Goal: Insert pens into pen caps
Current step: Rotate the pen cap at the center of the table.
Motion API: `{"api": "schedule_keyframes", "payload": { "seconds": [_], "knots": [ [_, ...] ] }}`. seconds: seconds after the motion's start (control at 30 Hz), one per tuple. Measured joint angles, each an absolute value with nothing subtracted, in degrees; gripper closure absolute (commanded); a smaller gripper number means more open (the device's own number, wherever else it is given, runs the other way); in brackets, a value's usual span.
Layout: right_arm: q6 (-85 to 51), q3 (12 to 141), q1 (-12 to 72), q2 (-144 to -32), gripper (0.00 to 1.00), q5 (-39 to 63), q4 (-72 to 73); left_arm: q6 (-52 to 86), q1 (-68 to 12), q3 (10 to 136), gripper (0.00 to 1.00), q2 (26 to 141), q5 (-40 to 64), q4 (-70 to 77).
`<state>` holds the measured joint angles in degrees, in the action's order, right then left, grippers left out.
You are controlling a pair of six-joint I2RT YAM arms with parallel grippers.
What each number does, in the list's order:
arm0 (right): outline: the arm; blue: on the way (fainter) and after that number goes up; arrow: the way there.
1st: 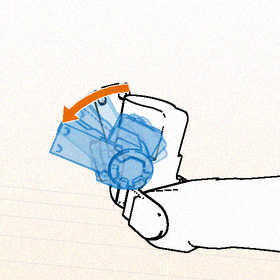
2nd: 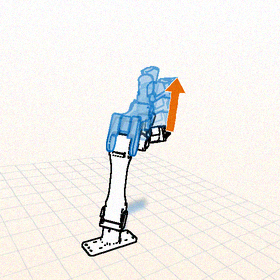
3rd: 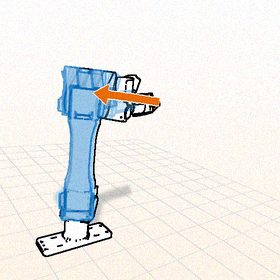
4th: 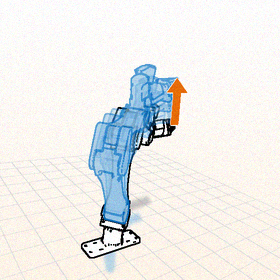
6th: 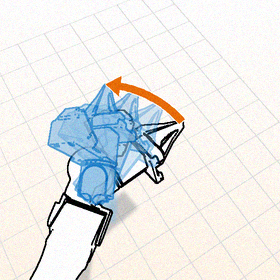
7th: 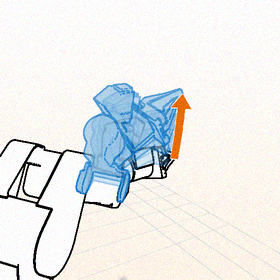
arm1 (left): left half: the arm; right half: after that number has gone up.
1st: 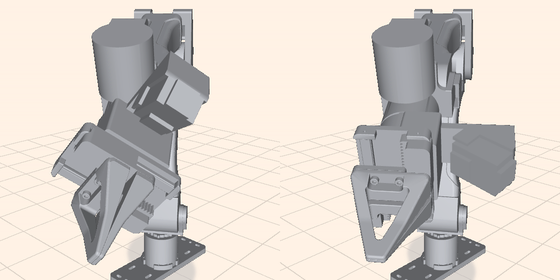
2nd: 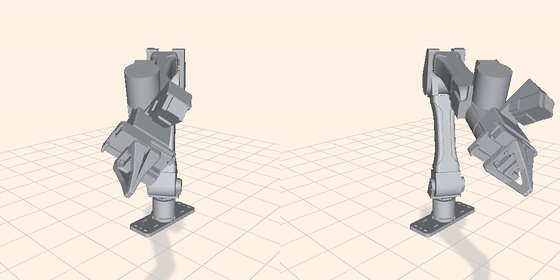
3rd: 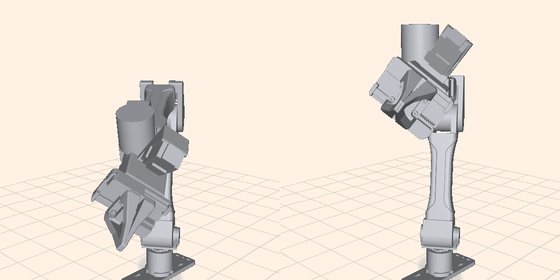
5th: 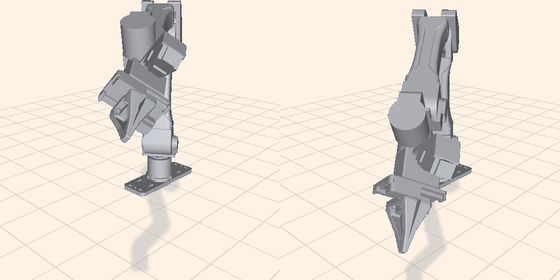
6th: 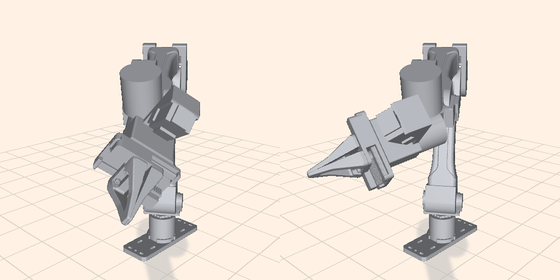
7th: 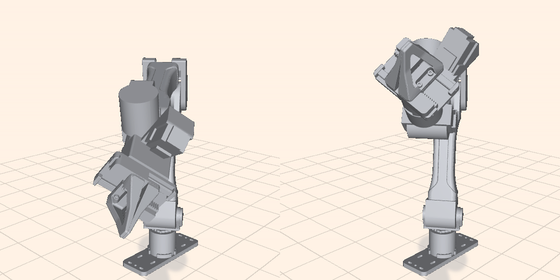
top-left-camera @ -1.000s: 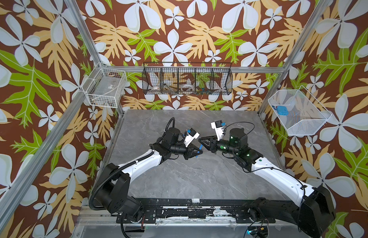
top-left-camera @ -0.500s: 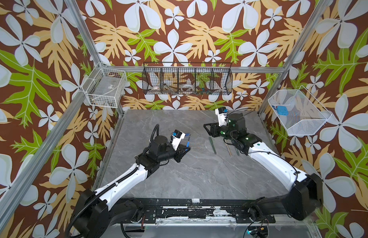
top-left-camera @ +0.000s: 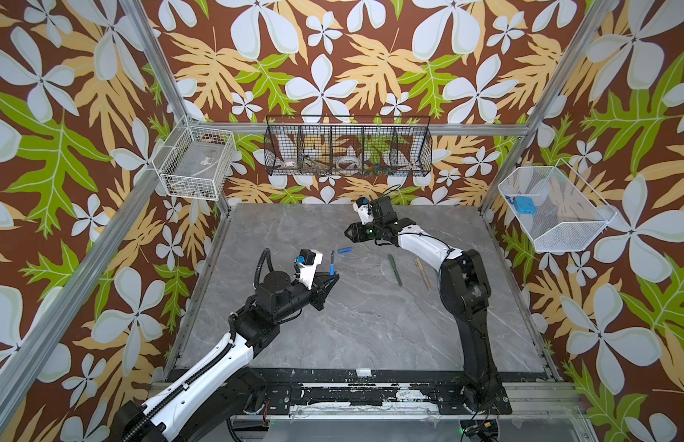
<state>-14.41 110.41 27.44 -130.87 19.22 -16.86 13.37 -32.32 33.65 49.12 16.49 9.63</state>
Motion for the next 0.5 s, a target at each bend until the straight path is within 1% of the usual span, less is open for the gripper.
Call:
{"api": "schedule_keyframes", "payload": {
  "seconds": [0.3,0.5],
  "knots": [
    [-12.6,123.4,28.7,-144.0,0.4,16.5,-21.5,14.7,-32.3,32.8,1.0,47.9,15.7,9.3],
    [-11.0,127.9,28.9,-148.1,0.39,16.6,-23.8,14.8,-32.3,32.9,1.0,47.9,16.3,9.2]
  ]
}}
